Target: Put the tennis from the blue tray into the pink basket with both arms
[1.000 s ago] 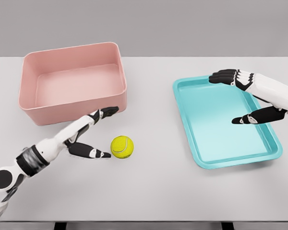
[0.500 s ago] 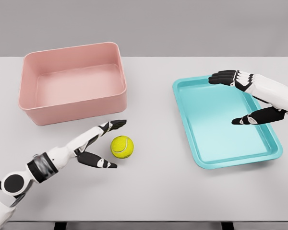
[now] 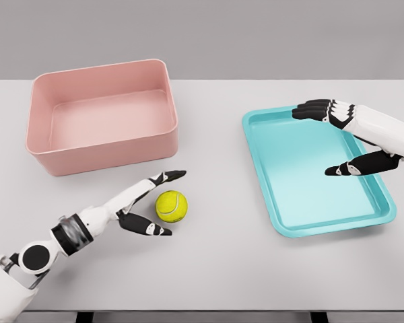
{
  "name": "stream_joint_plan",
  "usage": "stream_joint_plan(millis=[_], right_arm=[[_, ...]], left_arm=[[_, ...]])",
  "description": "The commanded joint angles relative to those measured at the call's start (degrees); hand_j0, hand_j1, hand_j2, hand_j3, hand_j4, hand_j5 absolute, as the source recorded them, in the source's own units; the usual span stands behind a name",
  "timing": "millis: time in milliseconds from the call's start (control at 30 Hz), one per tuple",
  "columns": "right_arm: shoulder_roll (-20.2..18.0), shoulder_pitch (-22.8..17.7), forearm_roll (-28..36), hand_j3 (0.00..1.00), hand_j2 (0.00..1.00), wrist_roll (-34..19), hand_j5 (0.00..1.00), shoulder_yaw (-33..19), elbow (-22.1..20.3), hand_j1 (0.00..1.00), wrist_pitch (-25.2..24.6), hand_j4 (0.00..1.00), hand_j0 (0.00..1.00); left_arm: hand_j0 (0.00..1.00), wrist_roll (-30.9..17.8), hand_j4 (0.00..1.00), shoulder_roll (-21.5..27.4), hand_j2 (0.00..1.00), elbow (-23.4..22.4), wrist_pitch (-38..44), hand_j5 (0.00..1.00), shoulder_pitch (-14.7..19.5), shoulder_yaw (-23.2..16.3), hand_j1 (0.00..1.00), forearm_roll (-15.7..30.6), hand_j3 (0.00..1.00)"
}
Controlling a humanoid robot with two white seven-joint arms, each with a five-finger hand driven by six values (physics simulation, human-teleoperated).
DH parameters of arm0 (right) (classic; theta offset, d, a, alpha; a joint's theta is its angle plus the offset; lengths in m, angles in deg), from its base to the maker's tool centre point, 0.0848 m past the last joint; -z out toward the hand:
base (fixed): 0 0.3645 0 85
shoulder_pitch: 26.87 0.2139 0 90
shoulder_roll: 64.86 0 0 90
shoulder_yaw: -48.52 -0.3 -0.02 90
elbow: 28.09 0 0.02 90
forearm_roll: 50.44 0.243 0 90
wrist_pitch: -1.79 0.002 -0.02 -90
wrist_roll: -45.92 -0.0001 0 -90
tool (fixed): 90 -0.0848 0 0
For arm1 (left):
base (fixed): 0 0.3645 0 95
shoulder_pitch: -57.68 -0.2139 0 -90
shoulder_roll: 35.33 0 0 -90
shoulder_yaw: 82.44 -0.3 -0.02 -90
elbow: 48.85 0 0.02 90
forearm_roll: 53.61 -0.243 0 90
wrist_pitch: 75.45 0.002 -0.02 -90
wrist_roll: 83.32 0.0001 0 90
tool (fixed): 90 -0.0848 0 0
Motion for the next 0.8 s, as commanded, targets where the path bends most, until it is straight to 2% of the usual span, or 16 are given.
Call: stream_joint_plan(millis=[0, 167, 467, 600, 633, 767], right_arm=[[-0.2, 0.0, 0.5, 1.00, 1.00, 0.0, 1.00, 0.0, 0.0, 1.00, -0.2, 1.00, 1.00], [-0.2, 0.0, 0.5, 1.00, 1.00, 0.0, 1.00, 0.0, 0.0, 1.00, -0.2, 1.00, 1.00], [-0.3, 0.0, 0.5, 1.00, 1.00, 0.0, 1.00, 0.2, 0.0, 1.00, -0.2, 1.00, 1.00], [-0.3, 0.0, 0.5, 1.00, 1.00, 0.0, 1.00, 0.2, 0.0, 1.00, -0.2, 1.00, 1.00], [-0.3, 0.0, 0.5, 1.00, 1.00, 0.0, 1.00, 0.2, 0.0, 1.00, -0.2, 1.00, 1.00], [-0.2, 0.0, 0.5, 1.00, 1.00, 0.0, 1.00, 0.2, 0.0, 1.00, -0.2, 1.00, 1.00]], left_arm=[[0.99, 0.1, 0.99, -0.2, 0.99, -0.1, 0.0, 0.99, 0.0, -0.1, 0.99, 0.0, 0.99], [0.84, 0.1, 0.84, -0.3, 0.84, -0.1, -0.1, 0.84, -0.2, -0.2, 0.84, 0.0, 0.84], [0.75, 0.2, 0.75, -0.3, 0.75, -0.1, -0.1, 0.75, -0.6, -0.1, 0.75, 0.0, 0.75], [0.64, 0.2, 0.64, -0.2, 0.64, -0.1, -0.1, 0.64, -0.7, -0.1, 0.64, 0.0, 0.64], [0.58, 0.2, 0.58, -0.2, 0.58, -0.1, -0.1, 0.58, -0.7, 0.0, 0.58, 0.0, 0.58], [0.55, 0.2, 0.55, -0.3, 0.55, -0.1, -0.2, 0.55, -0.8, 0.0, 0.55, 0.1, 0.55]])
